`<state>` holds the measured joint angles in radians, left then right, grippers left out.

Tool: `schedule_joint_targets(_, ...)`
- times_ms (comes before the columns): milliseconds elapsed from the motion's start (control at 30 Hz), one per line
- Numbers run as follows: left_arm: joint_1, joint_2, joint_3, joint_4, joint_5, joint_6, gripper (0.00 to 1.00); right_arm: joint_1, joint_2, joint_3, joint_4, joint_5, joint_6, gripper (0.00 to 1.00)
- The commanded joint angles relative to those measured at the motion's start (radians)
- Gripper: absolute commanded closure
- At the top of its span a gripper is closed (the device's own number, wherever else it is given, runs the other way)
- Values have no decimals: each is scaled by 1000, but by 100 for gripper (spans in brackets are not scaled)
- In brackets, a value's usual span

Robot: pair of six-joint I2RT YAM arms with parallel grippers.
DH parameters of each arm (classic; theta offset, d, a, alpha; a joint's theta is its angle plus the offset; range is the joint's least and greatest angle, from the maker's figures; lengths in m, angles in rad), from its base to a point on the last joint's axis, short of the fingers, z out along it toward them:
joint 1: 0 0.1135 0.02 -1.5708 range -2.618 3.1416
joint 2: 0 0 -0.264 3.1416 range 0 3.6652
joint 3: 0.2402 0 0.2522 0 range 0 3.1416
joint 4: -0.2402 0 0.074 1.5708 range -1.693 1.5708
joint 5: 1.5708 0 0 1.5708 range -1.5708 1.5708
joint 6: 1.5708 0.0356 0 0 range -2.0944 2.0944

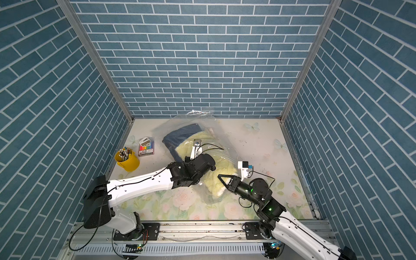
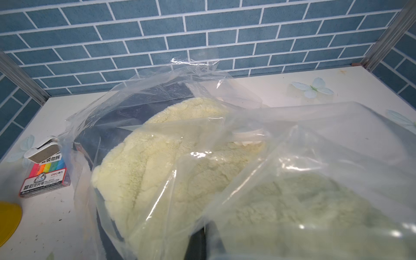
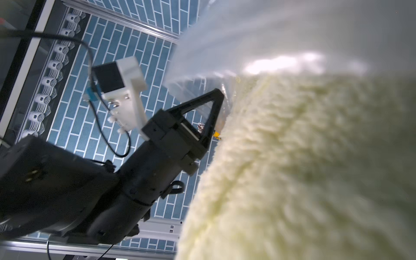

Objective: Take the blanket out of the vacuum bag
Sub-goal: Take out the blanket from the vacuum bag.

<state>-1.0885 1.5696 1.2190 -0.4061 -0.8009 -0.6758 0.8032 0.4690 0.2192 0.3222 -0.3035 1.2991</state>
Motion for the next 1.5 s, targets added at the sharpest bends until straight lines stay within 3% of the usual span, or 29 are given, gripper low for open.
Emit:
schedule_joint_targets(0, 23, 42, 13, -34, -28, -42, 100, 8, -59, 38, -85, -46, -77, 100)
schedule_joint_targets(267, 71, 90, 24, -37, -38, -107, 100, 8, -115, 173, -194, -4, -150, 100)
schedule_joint_targets(667, 116, 67, -11, -48, -78, -221, 100, -41, 152, 649, -335, 110, -345, 100)
schedule_joint_targets(800, 124, 51, -56, -28, -78, -253, 100, -143, 225, 760, -347, 63, -367, 100)
schedule_joint_targets(1100, 166, 54, -145, 10, -73, -309, 100, -444, 445, 1016, -248, -187, -331, 100)
schedule_joint_targets(1300, 194, 65, -202, 44, -53, -321, 100, -661, 598, 1138, -24, -341, -165, 100)
schedule_joint_targets(1467, 203, 63, -224, 46, -63, -323, 100, -785, 722, 1232, 50, -426, -86, 100)
